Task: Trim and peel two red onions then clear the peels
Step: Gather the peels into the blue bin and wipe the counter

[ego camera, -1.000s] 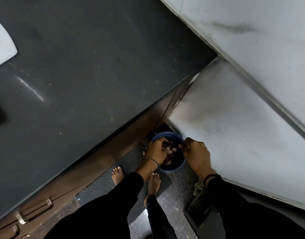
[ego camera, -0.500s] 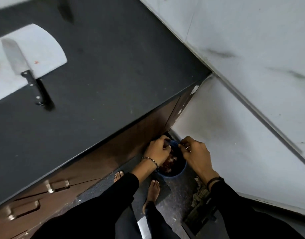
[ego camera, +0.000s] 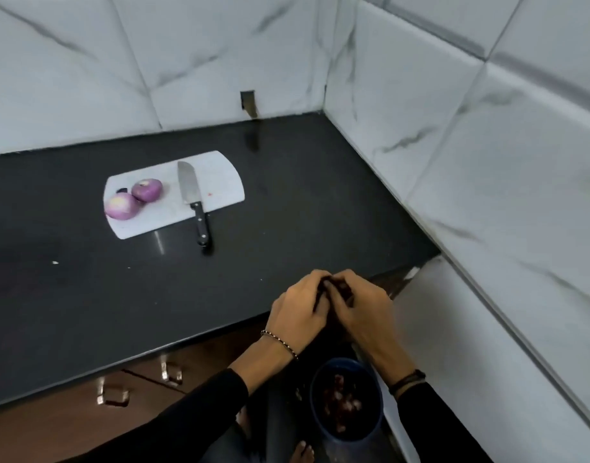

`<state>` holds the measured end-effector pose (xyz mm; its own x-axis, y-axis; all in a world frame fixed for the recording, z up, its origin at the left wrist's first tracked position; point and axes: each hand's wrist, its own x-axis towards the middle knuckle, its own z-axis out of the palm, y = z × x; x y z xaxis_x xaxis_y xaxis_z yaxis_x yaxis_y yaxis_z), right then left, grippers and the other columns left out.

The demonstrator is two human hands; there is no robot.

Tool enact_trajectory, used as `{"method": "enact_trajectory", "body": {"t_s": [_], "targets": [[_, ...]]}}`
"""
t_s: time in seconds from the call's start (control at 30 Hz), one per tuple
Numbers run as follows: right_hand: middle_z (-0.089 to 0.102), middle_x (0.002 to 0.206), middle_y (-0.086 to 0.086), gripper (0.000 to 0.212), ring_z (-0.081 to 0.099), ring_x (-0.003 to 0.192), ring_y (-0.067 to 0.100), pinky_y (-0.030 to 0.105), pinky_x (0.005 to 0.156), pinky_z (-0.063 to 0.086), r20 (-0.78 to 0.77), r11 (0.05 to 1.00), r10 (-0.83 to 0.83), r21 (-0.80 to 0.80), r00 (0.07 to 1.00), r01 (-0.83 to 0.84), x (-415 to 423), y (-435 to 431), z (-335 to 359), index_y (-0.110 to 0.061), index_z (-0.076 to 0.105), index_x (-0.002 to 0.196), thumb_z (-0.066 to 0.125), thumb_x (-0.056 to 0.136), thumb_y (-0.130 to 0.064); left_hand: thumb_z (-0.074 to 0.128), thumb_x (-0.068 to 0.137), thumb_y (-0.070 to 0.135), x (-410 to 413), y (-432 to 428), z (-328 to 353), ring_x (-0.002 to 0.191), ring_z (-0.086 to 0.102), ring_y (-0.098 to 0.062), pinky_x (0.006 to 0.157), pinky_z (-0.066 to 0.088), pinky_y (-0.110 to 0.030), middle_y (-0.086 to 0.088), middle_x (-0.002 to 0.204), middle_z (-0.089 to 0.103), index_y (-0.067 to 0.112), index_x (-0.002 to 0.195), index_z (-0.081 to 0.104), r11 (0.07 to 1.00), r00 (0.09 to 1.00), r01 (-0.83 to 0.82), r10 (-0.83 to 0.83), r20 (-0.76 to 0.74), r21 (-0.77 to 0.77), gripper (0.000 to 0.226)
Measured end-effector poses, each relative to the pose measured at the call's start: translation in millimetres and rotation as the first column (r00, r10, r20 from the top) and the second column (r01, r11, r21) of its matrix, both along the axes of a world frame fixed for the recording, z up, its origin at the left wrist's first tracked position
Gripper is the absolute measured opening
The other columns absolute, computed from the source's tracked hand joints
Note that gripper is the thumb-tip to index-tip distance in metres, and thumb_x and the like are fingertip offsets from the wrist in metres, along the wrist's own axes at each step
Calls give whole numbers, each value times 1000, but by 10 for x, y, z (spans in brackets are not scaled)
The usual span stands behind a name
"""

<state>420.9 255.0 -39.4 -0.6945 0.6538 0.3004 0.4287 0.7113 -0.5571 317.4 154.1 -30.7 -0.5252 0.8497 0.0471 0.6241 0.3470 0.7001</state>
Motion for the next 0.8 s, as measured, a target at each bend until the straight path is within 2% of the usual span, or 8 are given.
{"method": "enact_trajectory", "body": {"t_s": [0.1, 0.17, 0.27, 0.43, 0.53, 0.63, 0.73, 0.8], "targets": [[68, 99, -10, 13, 62, 91, 9, 25, 70, 50, 38, 995, 60, 72, 997, -63, -312, 21, 51, -24, 66, 104, 63, 95, -33, 49, 99, 30, -223, -54, 154, 105, 64, -19, 86, 52, -39, 9, 121, 64, 31, 128, 48, 987, 984, -161, 159, -78, -26, 29], [64, 127, -4, 31, 59, 118, 14, 29, 93, 48, 141, 989, 128, 50, 982, -136, -507, 87, 15, -21, 62, 124, 59, 96, -33, 48, 98, 33, -407, -116, 205, 108, 63, -22, 87, 51, -40, 9, 125, 62, 32, 127, 48, 967, 964, -248, 241, -112, -57, 29], [36, 159, 6, 57, 30, 149, 18, 34, 121, 21, 291, 982, 191, -43, 938, -186, -764, 188, -19, -10, 37, 151, 52, 100, -30, 48, 98, 33, -694, -251, 239, 110, 63, -21, 88, 51, -39, 9, 127, 61, 31, 127, 50, 935, 936, -342, 330, -124, -94, 29], [12, 168, 6, 68, 7, 155, 15, 29, 125, 0, 419, 919, 379, -69, 825, -387, -871, 148, -24, -8, 11, 160, 40, 102, -29, 49, 98, 31, -1061, -494, 261, 113, 62, -20, 88, 50, -36, 11, 127, 63, 29, 127, 53, 889, 897, -440, 428, -114, -129, 29], [15, 167, -1, 70, 14, 153, 13, 34, 125, 14, 392, 841, 540, -204, 745, -501, -853, 71, 34, -18, 13, 160, 39, 98, -35, 50, 98, 29, -1197, -532, 278, 115, 61, -18, 88, 48, -34, 12, 126, 64, 29, 126, 55, 875, 885, -465, 457, -87, -133, 28], [26, 164, 0, 68, 29, 149, 17, 34, 121, 26, 287, 842, 525, -311, 801, -441, -1032, 259, 121, -21, 17, 159, 45, 99, -35, 50, 98, 29, -1268, -472, 313, 116, 60, -17, 88, 47, -33, 12, 125, 64, 29, 126, 55, 881, 893, -449, 443, -73, -147, 28], [14, 168, 5, 76, 16, 154, 25, 42, 125, 17, 391, 892, 447, -262, 805, -368, -1266, 379, 134, -18, 6, 161, 42, 98, -42, 51, 98, 30, -1269, -437, 321, 114, 61, -17, 85, 45, -31, 12, 123, 65, 28, 125, 55, 887, 901, -433, 427, -72, -162, 28], [7, 168, 7, 77, 10, 155, 26, 37, 126, 10, 458, 888, 460, -237, 761, -394, -1325, 303, 91, -16, 1, 161, 44, 101, -38, 51, 97, 30, -1249, -434, 309, 112, 61, -17, 83, 45, -30, 12, 121, 65, 28, 124, 55, 888, 904, -428, 421, -73, -170, 28]]}}
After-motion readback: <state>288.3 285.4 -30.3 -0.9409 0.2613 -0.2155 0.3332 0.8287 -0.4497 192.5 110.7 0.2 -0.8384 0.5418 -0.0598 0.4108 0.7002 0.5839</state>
